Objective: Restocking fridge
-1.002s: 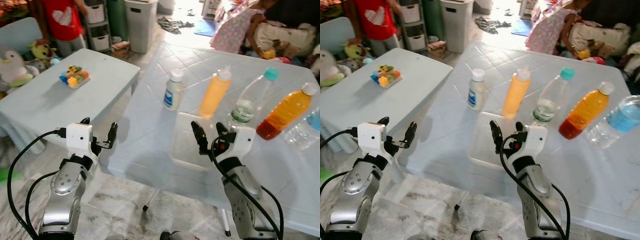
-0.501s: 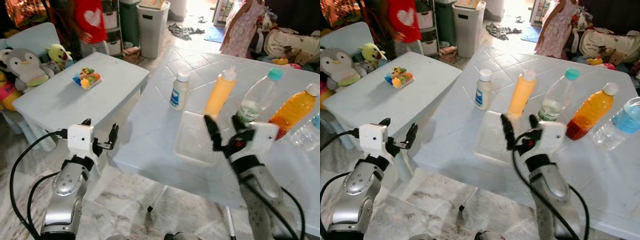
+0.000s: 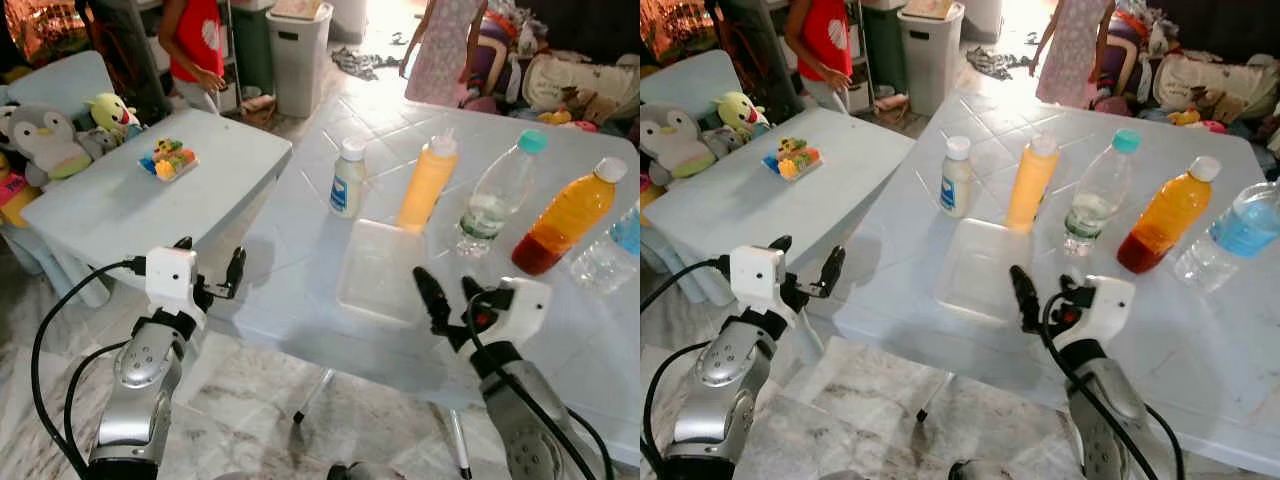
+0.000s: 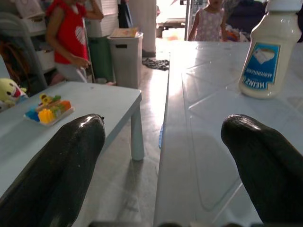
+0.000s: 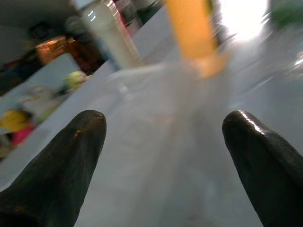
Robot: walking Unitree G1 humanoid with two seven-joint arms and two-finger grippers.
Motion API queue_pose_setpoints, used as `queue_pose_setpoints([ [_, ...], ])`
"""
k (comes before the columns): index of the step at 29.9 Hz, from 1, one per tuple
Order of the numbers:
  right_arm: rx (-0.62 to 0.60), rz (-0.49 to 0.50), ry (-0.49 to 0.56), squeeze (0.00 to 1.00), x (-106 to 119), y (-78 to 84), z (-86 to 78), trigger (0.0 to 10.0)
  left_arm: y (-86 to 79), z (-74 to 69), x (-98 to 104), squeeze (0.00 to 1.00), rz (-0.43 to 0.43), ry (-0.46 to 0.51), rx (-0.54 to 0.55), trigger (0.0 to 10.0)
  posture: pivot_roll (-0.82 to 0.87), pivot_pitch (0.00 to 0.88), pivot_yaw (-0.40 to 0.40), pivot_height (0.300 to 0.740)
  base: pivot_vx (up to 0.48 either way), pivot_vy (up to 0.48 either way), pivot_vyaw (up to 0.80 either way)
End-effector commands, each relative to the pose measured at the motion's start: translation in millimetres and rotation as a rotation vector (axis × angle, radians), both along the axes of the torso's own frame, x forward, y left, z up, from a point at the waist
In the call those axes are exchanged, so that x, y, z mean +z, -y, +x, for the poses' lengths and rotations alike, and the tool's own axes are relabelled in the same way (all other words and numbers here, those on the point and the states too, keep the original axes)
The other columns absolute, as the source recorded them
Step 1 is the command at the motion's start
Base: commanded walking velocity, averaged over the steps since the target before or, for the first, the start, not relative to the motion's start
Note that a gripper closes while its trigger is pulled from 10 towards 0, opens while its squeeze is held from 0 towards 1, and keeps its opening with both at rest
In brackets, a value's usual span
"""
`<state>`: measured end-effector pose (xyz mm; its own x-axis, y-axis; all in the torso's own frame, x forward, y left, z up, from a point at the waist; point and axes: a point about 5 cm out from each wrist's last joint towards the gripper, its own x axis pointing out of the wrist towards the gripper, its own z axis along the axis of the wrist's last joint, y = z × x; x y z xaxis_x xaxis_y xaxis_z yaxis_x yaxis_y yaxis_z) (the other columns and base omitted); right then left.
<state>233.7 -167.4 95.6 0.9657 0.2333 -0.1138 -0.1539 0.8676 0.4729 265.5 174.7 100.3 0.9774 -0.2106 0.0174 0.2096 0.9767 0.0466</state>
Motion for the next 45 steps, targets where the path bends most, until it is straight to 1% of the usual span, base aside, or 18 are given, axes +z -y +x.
queue_pose_setpoints([
  [1,0.032,0.045,-0.023,0.00,-1.7,-3.9,0.4,10.0,2.1,-1.6,1.9,0.00,0.009,0.009,-0.015,10.0,-0.02,0.024,-0.025,0.740,0.000,0.000,0.00],
  [4,0.054,0.062,-0.056,0.00,-5.8,-4.7,-1.9,10.0,1.4,-3.6,1.4,0.00,0.011,0.007,-0.014,10.0,-0.02,0.029,-0.026,0.740,0.000,0.000,0.00],
  [5,0.059,0.076,-0.070,0.00,-7.3,-4.9,-2.5,6.7,1.1,-4.1,1.0,0.00,0.012,0.006,-0.014,10.0,-0.02,0.030,-0.025,0.740,0.000,0.000,0.00],
  [6,0.057,0.093,-0.087,0.00,-9.5,-4.5,-3.0,0.0,0.6,-4.7,0.8,0.00,0.013,0.005,-0.013,10.0,-0.01,0.033,-0.024,0.740,0.000,0.000,0.00],
  [13,0.029,0.153,-0.178,0.00,-19.7,-5.3,-5.1,0.0,-0.8,-6.4,2.4,0.00,0.025,0.005,-0.017,10.0,0.00,0.048,-0.018,0.740,0.000,0.000,0.00],
  [14,0.029,0.153,-0.178,0.00,-19.7,-5.3,-5.1,0.0,-0.8,-6.4,2.4,0.00,0.025,0.005,-0.017,10.0,0.00,0.048,-0.018,0.740,0.000,0.000,0.00],
  [18,0.019,0.214,-0.190,0.00,-16.5,-5.7,-2.0,0.0,-0.5,-7.6,1.5,0.00,0.031,-0.001,-0.023,10.0,0.00,0.049,-0.017,0.740,0.000,0.000,0.00],
  [22,0.035,0.217,-0.189,0.00,-14.0,-9.0,0.7,0.0,0.2,-9.0,1.2,0.00,0.032,-0.005,-0.024,10.0,0.01,0.048,-0.018,0.740,0.000,0.000,0.00],
  [25,0.023,0.217,-0.190,0.00,-12.9,-9.6,4.4,0.0,0.6,-11.0,1.8,0.00,0.036,-0.007,-0.028,10.0,0.01,0.047,-0.018,0.740,0.000,0.000,0.00],
  [28,0.012,0.228,-0.176,0.00,-8.9,-11.3,8.7,0.0,-1.4,-14.0,0.2,0.00,0.038,-0.014,-0.024,10.0,0.00,0.048,-0.011,0.740,0.000,0.000,0.00],
  [29,-0.009,0.233,-0.158,0.00,-3.9,-11.1,12.6,0.0,-4.1,-15.5,-0.7,0.00,0.030,-0.029,-0.006,10.0,-0.01,0.050,-0.006,0.740,0.000,0.000,0.00],
  [32,-0.060,0.226,-0.130,0.00,2.1,-5.7,19.4,0.0,-3.8,-13.0,-1.1,0.00,0.027,-0.046,0.009,10.0,0.00,0.059,-0.004,0.740,0.000,0.000,0.00],
  [38,-0.137,0.181,-0.133,0.00,-0.8,1.4,28.7,0.0,-4.3,-12.6,-6.1,0.00,0.042,-0.071,0.030,10.0,0.01,0.057,-0.020,0.740,0.000,0.000,0.00],
  [39,-0.137,0.181,-0.133,0.00,-0.8,1.4,28.7,0.0,-4.3,-12.6,-6.1,0.00,0.042,-0.071,0.030,10.0,0.01,0.057,-0.020,0.740,0.000,0.000,0.00],
  [41,-0.142,0.168,-0.115,0.00,5.8,-1.2,38.0,0.0,-7.6,-11.6,-5.7,0.00,0.037,-0.075,0.050,10.0,0.01,0.061,-0.027,0.740,0.000,0.000,0.00],
  [42,-0.142,0.168,-0.115,0.00,5.8,-1.2,38.0,0.0,-7.6,-11.6,-5.7,0.00,0.037,-0.075,0.050,10.0,0.01,0.061,-0.027,0.740,0.000,0.000,0.00],
  [45,-0.127,0.172,-0.070,0.00,15.8,-4.2,45.5,0.0,-9.8,-11.0,-7.0,0.00,0.029,-0.084,0.069,10.0,0.01,0.059,-0.026,0.740,0.000,0.000,0.00],
])
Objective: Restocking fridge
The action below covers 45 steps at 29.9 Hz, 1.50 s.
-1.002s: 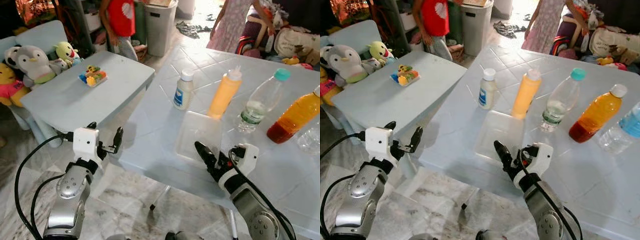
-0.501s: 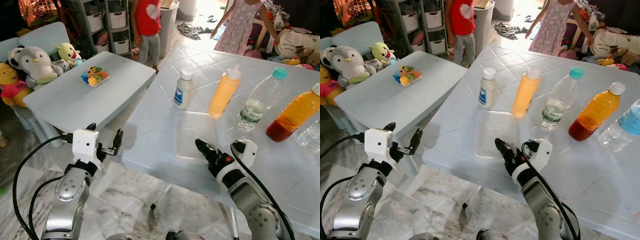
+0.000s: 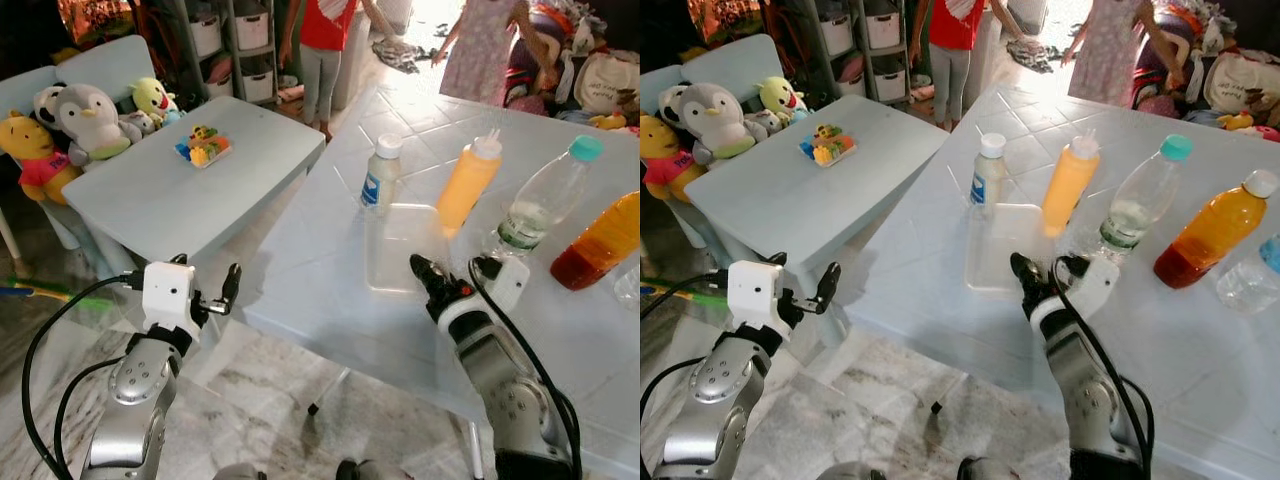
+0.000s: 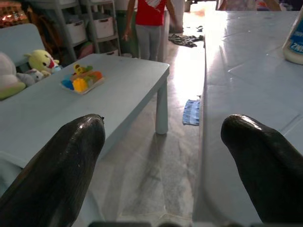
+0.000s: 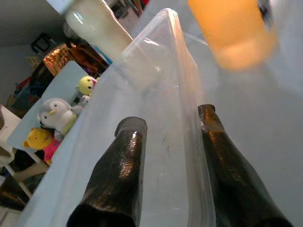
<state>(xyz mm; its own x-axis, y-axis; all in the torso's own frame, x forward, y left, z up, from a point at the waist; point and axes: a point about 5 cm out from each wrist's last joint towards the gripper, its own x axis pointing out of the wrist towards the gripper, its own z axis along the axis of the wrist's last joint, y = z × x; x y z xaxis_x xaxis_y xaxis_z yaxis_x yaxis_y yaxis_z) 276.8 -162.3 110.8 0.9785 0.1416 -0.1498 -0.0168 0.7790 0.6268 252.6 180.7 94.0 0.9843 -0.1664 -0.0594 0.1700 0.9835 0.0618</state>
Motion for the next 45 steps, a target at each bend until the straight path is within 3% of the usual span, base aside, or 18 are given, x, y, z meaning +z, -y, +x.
queue_pose_setpoints([
  [1,-0.009,-0.005,0.005,0.00,1.4,0.8,2.9,0.0,-3.7,1.8,-0.8,0.00,-0.002,-0.012,0.026,10.0,0.01,0.059,-0.026,0.740,0.000,0.000,0.00],
  [4,0.016,0.004,0.041,0.00,8.7,-3.9,5.3,0.0,-3.6,2.7,-0.7,0.00,0.003,-0.012,0.023,10.0,0.00,0.062,-0.027,0.740,0.000,0.000,0.00],
  [5,0.048,-0.010,0.062,0.00,12.4,-8.4,5.5,3.6,-3.8,3.5,-0.7,0.00,0.006,-0.013,0.022,10.0,0.00,0.065,-0.025,0.740,0.000,0.000,0.00],
  [6,0.078,-0.043,0.072,0.00,13.0,-11.9,4.1,8.8,-4.2,3.7,-1.1,0.00,0.009,-0.014,0.024,10.0,0.00,0.062,-0.023,0.740,0.000,0.000,0.00],
  [7,0.086,-0.062,0.072,0.00,11.4,-12.9,2.3,10.0,-4.6,3.5,-1.4,0.00,0.011,-0.015,0.028,10.0,0.00,0.062,-0.023,0.740,0.000,0.000,0.00],
  [13,0.067,-0.064,0.025,0.00,1.4,-12.2,-0.6,10.0,-4.3,3.7,-1.4,0.00,0.014,-0.012,0.032,10.0,0.01,0.038,-0.028,0.740,-0.081,0.000,0.00],
  [23,0.083,-0.086,0.034,0.00,3.0,-15.2,3.6,10.0,-1.7,7.1,-0.2,0.00,0.014,-0.005,0.026,10.0,0.01,0.028,-0.039,0.740,-0.251,0.000,0.00],
  [32,0.053,-0.112,0.022,0.00,-2.9,-7.3,-1.2,10.0,-1.0,2.9,-5.0,0.00,0.019,-0.023,0.027,10.0,0.00,0.024,-0.036,0.740,-0.279,0.000,0.00],
  [38,0.067,-0.128,0.049,0.00,-2.3,-8.8,-2.0,10.0,-2.6,1.9,-7.2,0.00,0.027,-0.031,0.025,10.0,0.01,0.020,-0.033,0.740,-0.279,0.000,0.00],
  [45,0.097,-0.173,0.096,0.00,-1.3,-11.2,-0.7,10.0,-9.6,-3.5,-17.8,0.00,0.069,-0.068,-0.008,10.0,0.01,0.000,-0.039,0.740,-0.282,0.000,0.77],
])
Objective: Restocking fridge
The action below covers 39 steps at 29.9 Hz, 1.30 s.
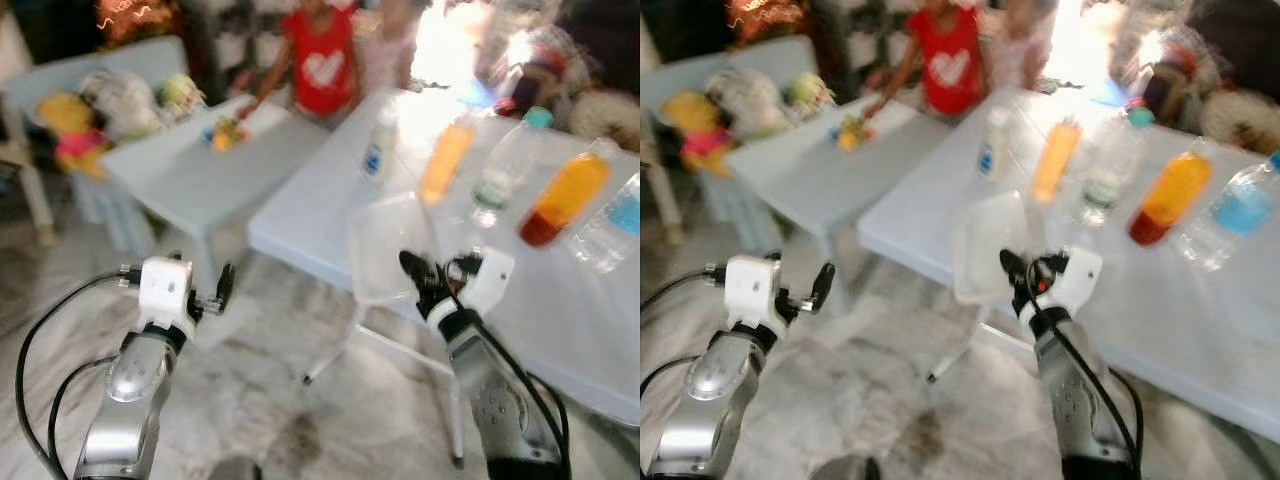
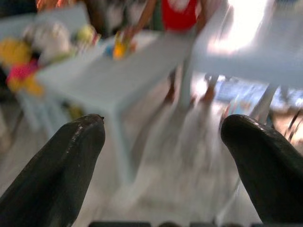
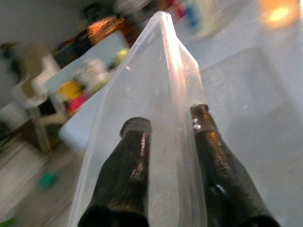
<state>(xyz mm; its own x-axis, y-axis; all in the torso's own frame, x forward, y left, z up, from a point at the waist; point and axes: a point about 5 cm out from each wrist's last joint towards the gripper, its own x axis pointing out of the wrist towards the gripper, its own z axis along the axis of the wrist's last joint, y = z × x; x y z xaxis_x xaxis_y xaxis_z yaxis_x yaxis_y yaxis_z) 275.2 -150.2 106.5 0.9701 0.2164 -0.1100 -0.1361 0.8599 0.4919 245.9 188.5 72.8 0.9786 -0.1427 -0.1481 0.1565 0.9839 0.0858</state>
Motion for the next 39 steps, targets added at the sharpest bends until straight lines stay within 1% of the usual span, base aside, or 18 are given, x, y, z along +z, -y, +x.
queue_pose_setpoints([
  [1,0.001,-0.014,0.027,0.00,3.0,0.8,1.0,10.0,-1.8,3.3,3.5,0.00,0.030,0.016,-0.029,10.0,0.01,0.000,-0.039,0.740,-0.277,0.000,0.80],
  [2,0.014,-0.033,0.039,0.00,2.2,-0.9,1.6,10.0,-6.9,-0.2,-2.7,0.00,0.052,-0.003,-0.040,10.0,0.02,0.000,-0.051,0.740,-0.262,0.000,0.80],
  [6,0.041,-0.056,0.056,0.00,2.3,-4.9,3.6,10.0,-10.6,-0.5,-6.4,0.00,0.060,-0.012,-0.027,10.0,0.03,0.000,-0.053,0.740,-0.066,0.000,0.80],
  [8,0.070,-0.076,0.073,0.00,2.2,-8.2,6.0,10.0,-9.4,1.0,-6.3,0.00,0.044,-0.007,-0.010,10.0,0.03,0.000,-0.056,0.740,0.000,0.000,0.80],
  [11,0.053,-0.086,0.057,0.00,-3.2,-6.1,9.4,10.0,-2.2,4.9,-4.3,0.00,0.016,0.019,0.010,10.0,0.04,0.000,-0.065,0.740,0.000,0.000,0.80],
  [15,0.042,-0.086,0.060,0.00,-1.8,-8.0,9.0,10.0,1.4,4.9,-3.9,0.00,0.024,0.030,0.008,10.0,0.03,0.000,-0.075,0.740,0.000,0.000,0.80],
  [17,0.030,-0.109,0.044,0.00,-4.4,-10.0,7.2,10.0,1.3,3.5,-5.6,0.00,0.024,0.030,0.009,10.0,0.03,0.000,-0.076,0.740,0.000,0.000,0.80],
  [19,0.014,-0.088,0.027,0.00,-6.6,-12.2,5.9,10.0,1.2,2.6,-6.7,0.00,0.024,0.029,0.011,10.0,0.02,0.000,-0.078,0.740,0.000,0.000,0.80],
  [20,0.008,-0.025,-0.005,0.00,-10.4,-20.3,4.5,10.0,1.1,2.2,-8.9,0.00,0.024,0.032,0.010,10.0,0.02,0.000,-0.078,0.740,0.000,0.000,0.80],
  [21,0.008,-0.025,-0.005,0.00,-10.4,-20.3,4.5,10.0,1.1,2.2,-8.9,0.00,0.024,0.032,0.010,10.0,0.02,0.000,-0.078,0.740,0.000,0.000,0.80],
  [22,0.039,-0.006,-0.024,0.00,-11.1,-27.6,3.4,10.0,2.5,3.0,-9.2,0.00,0.020,0.035,0.010,10.0,0.02,0.000,-0.080,0.740,0.000,0.000,0.80],
  [23,0.065,0.045,-0.047,0.00,-8.9,-34.2,3.3,10.0,6.4,5.8,-5.2,0.00,0.006,0.054,0.005,10.0,0.02,0.000,-0.082,0.740,0.000,0.000,0.80],
  [26,0.058,0.139,-0.039,0.00,0.9,-33.4,6.6,10.0,12.3,10.4,3.9,0.00,-0.002,0.092,-0.016,10.0,0.02,0.000,-0.083,0.740,0.000,0.000,0.80],
  [29,0.079,0.151,-0.015,0.00,7.9,-37.7,8.3,10.0,12.2,12.5,4.6,0.00,-0.004,0.096,-0.015,10.0,0.02,0.000,-0.080,0.740,0.000,0.000,0.80],
  [31,0.127,0.122,0.029,0.00,14.9,-43.6,9.3,10.0,11.7,13.8,3.2,0.00,-0.005,0.093,-0.012,10.0,0.02,0.000,-0.080,0.740,0.000,-0.251,0.80],
  [35,0.124,0.069,0.024,0.00,10.2,-37.1,9.0,10.0,10.4,12.2,2.6,0.00,-0.001,0.096,-0.010,10.0,0.03,0.000,-0.076,0.740,0.000,-0.295,0.80],
  [36,0.118,0.024,0.021,0.00,4.9,-28.9,7.1,10.0,9.0,8.7,0.5,0.00,0.005,0.087,-0.009,10.0,0.03,0.000,-0.072,0.740,0.000,-0.307,0.80],
  [39,0.111,0.011,0.007,0.00,0.5,-20.4,4.3,10.0,6.8,5.0,-2.5,0.00,0.016,0.075,-0.004,10.0,0.03,0.000,-0.069,0.740,0.000,-0.195,0.80],
])
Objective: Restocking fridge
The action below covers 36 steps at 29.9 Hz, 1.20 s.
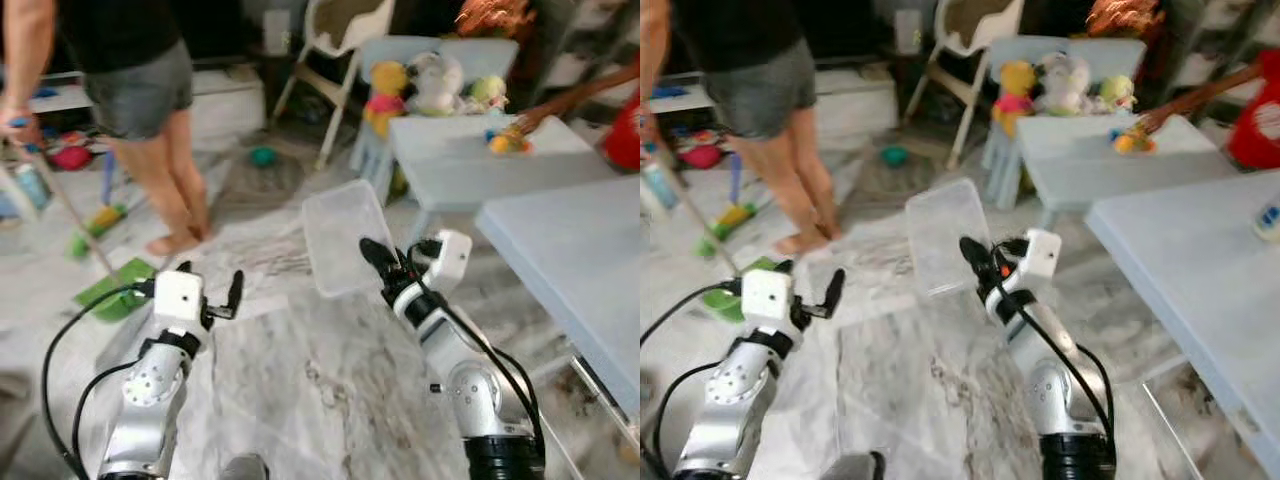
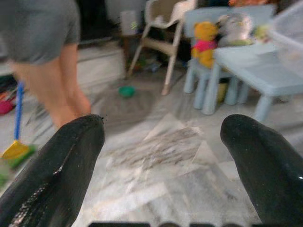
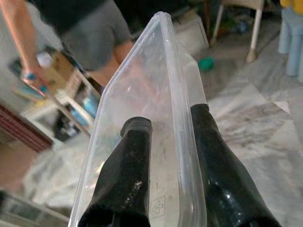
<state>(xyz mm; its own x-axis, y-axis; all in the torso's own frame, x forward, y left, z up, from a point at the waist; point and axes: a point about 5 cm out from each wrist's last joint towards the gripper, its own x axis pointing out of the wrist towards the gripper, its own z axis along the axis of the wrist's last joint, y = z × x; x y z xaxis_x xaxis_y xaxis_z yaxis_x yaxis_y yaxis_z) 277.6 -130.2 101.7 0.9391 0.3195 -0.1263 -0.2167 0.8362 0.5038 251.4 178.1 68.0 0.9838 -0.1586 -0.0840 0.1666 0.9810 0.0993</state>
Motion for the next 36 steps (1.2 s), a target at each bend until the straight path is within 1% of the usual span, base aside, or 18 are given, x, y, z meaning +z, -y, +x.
queue_pose_setpoints([
  [1,0.011,-0.060,0.025,0.00,-1.0,9.7,-3.8,10.0,-8.1,-5.4,-2.2,0.00,0.013,-0.010,0.026,10.0,0.02,0.000,-0.055,0.740,0.000,0.000,0.80],
  [2,0.011,-0.060,0.025,0.00,-1.0,9.7,-3.8,10.0,-8.1,-5.4,-2.2,0.00,0.013,-0.010,0.026,10.0,0.02,0.000,-0.055,0.740,0.000,0.000,0.80],
  [3,0.030,-0.161,0.024,0.00,-10.0,23.0,-12.8,10.0,-13.6,-13.2,-10.2,0.00,-0.020,-0.055,0.036,10.0,0.02,0.000,-0.047,0.740,0.000,0.000,0.80],
  [5,0.035,-0.215,0.008,0.00,-17.2,34.2,-19.9,10.0,-16.0,-18.0,-15.3,0.00,-0.020,-0.076,0.044,10.0,0.02,0.000,-0.048,0.740,0.000,0.000,0.80],
  [6,0.024,-0.228,-0.012,0.00,-21.8,42.1,-23.8,10.0,-16.4,-20.1,-17.6,0.00,-0.009,-0.083,0.046,10.0,0.02,0.000,-0.049,0.740,0.000,0.000,0.80],
  [7,0.024,-0.228,-0.012,0.00,-21.8,42.1,-23.8,10.0,-16.4,-20.1,-17.6,0.00,-0.009,-0.083,0.046,10.0,0.02,0.000,-0.049,0.740,0.000,0.000,0.80],
  [9,0.009,-0.251,-0.021,0.00,-25.5,53.0,-25.1,10.0,-17.2,-19.2,-17.6,0.00,0.009,-0.078,0.051,10.0,0.02,0.000,-0.047,0.740,0.000,0.000,0.80],
  [10,0.005,-0.253,-0.016,0.00,-24.9,54.7,-23.4,10.0,-18.1,-17.5,-16.5,0.00,0.013,-0.073,0.054,10.0,0.02,0.000,-0.045,0.740,0.000,0.000,0.80],
  [12,-0.001,-0.251,-0.007,0.00,-23.6,55.1,-19.7,10.0,-20.2,-14.1,-14.6,0.00,0.015,-0.066,0.061,10.0,0.03,0.000,-0.038,0.740,0.000,0.000,0.80],
  [13,0.006,-0.256,0.020,0.00,-19.4,50.7,-13.3,10.0,-22.7,-9.6,-10.5,0.00,0.006,-0.049,0.072,10.0,0.03,0.000,-0.031,0.740,0.000,0.000,0.80],
  [14,0.006,-0.256,0.020,0.00,-19.4,50.7,-13.3,10.0,-22.7,-9.6,-10.5,0.00,0.006,-0.049,0.072,10.0,0.03,0.000,-0.031,0.740,0.000,0.000,0.80],
  [15,0.025,-0.263,0.053,0.00,-15.2,44.5,-8.8,10.0,-24.1,-7.1,-7.1,0.00,0.005,-0.036,0.074,10.0,0.03,0.000,-0.028,0.740,0.000,0.000,0.80],
  [18,0.048,-0.243,0.085,0.00,-9.5,33.4,-3.2,10.0,-25.4,-5.3,-4.0,0.00,0.030,-0.023,0.079,10.0,0.04,0.000,-0.022,0.740,0.000,0.000,0.80],
  [19,0.087,-0.232,0.102,0.00,-7.7,25.7,-3.3,10.0,-25.9,-4.9,-3.6,0.00,0.035,-0.021,0.086,10.0,0.04,0.000,-0.023,0.740,0.000,0.000,0.80],
  [24,0.154,-0.218,0.121,0.00,-8.2,13.8,-6.2,10.0,-29.0,-7.0,-5.1,0.00,0.047,-0.018,0.117,10.0,0.05,0.000,-0.027,0.740,0.000,0.000,0.80],
  [27,0.149,-0.226,0.119,0.00,-11.2,14.7,-7.5,10.0,-29.4,-7.6,-5.2,0.00,0.047,-0.019,0.123,10.0,0.05,0.000,-0.032,0.740,0.000,0.000,0.80],
  [34,0.089,-0.218,0.137,0.00,-9.7,27.1,-8.3,10.0,-30.7,-13.6,-9.1,0.00,0.050,-0.031,0.139,10.0,0.04,0.000,-0.034,0.740,0.000,0.000,0.80],
  [36,0.083,-0.217,0.134,0.00,-11.1,29.9,-8.6,10.0,-31.7,-15.4,-11.0,0.00,0.027,-0.038,0.155,10.0,0.04,0.000,-0.035,0.740,0.000,0.000,0.80],
])
